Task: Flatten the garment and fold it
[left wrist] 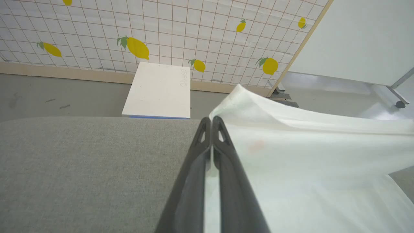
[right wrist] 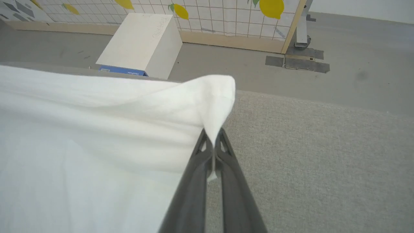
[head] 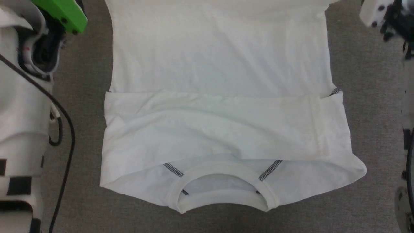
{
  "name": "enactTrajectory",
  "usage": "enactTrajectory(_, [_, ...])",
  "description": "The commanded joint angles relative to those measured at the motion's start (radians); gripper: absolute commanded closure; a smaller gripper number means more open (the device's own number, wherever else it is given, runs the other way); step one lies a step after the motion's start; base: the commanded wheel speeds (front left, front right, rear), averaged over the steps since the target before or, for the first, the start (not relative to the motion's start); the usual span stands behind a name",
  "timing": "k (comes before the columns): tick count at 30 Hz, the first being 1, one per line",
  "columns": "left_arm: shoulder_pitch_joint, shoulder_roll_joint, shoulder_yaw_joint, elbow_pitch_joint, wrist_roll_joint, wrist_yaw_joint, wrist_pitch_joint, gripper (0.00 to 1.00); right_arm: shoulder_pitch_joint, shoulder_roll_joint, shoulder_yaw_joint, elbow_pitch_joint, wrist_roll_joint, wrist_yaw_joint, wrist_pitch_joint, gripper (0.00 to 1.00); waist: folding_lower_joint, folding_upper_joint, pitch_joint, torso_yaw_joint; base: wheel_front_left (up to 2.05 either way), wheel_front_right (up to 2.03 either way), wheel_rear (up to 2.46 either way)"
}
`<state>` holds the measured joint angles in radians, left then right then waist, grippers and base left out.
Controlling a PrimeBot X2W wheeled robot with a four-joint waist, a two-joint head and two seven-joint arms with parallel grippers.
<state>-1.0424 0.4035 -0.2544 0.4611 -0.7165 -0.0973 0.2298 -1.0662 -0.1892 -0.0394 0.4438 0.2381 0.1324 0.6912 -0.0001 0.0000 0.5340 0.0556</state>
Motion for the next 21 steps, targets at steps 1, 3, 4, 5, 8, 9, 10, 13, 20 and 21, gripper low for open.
enactTrajectory(1, [0.057, 0.009, 0.003, -0.018, -0.007, -0.007, -0.013, 1.0, 0.067, -0.011, -0.01, -0.018, 0.037, -0.002, -0.01, 1.0, 0.0001, 0.0, -0.169, -0.008, 0.0, 0.0, 0.0])
enactTrajectory(3, [0.136, 0.005, 0.014, -0.048, -0.036, -0.01, -0.03, 1.0, 0.155, -0.017, -0.033, -0.051, 0.085, -0.002, -0.025, 1.0, 0.0001, 0.0, -0.217, -0.009, 0.0, 0.0, 0.0])
enactTrajectory(4, [0.182, 0.007, 0.016, -0.068, -0.045, -0.011, -0.034, 1.0, 0.207, -0.022, -0.041, -0.072, 0.107, -0.002, -0.027, 1.0, 0.0001, 0.0, -0.24, -0.009, 0.0, 0.0, 0.0])
enactTrajectory(5, [0.221, 0.007, 0.02, -0.086, -0.053, -0.01, -0.043, 1.0, 0.25, -0.023, -0.052, -0.089, 0.125, -0.002, -0.032, 1.0, 0.0001, 0.0, -0.262, -0.009, 0.0, 0.0, 0.0])
enactTrajectory(8, [0.377, 0.033, 0.021, -0.165, -0.045, 0.006, -0.066, 1.0, 0.393, 0.015, -0.104, -0.144, 0.207, -0.002, -0.038, 1.0, 0.0001, 0.0, -0.33, -0.022, 0.0, 0.0, 0.0])
enactTrajectory(9, [0.427, 0.031, 0.028, -0.193, -0.059, 0.013, -0.07, 1.0, 0.432, 0.027, -0.113, -0.163, 0.224, -0.002, -0.037, 1.0, 0.0001, 0.0, -0.345, -0.026, 0.0, 0.0, 0.0])
enactTrajectory(10, [0.486, 0.026, 0.036, -0.23, -0.076, 0.024, -0.072, 1.0, 0.479, 0.034, -0.119, -0.189, 0.236, -0.002, -0.035, 1.0, 0.0001, 0.0, -0.359, -0.026, 0.0, 0.0, 0.0])
enactTrajectory(13, [0.627, 0.02, 0.038, -0.311, -0.093, 0.056, -0.074, 1.0, 0.6, 0.055, -0.159, -0.254, 0.265, -0.002, -0.043, 1.0, 0.0001, 0.0, -0.398, -0.014, 0.0, 0.0, 0.0])
enactTrajectory(20, [0.874, -0.02, 0.056, -0.427, -0.139, 0.129, -0.099, 1.0, 0.858, 0.106, -0.217, -0.383, 0.292, -0.002, -0.044, 1.0, 0.0001, 0.0, -0.434, 0.01, 0.0, 0.0, 0.0])
enactTrajectory(21, [0.896, -0.024, 0.059, -0.431, -0.142, 0.137, -0.104, 1.0, 0.888, 0.112, -0.223, -0.391, 0.296, -0.002, -0.043, 1.0, 0.0001, 0.0, -0.438, 0.013, 0.0, 0.0, 0.0])
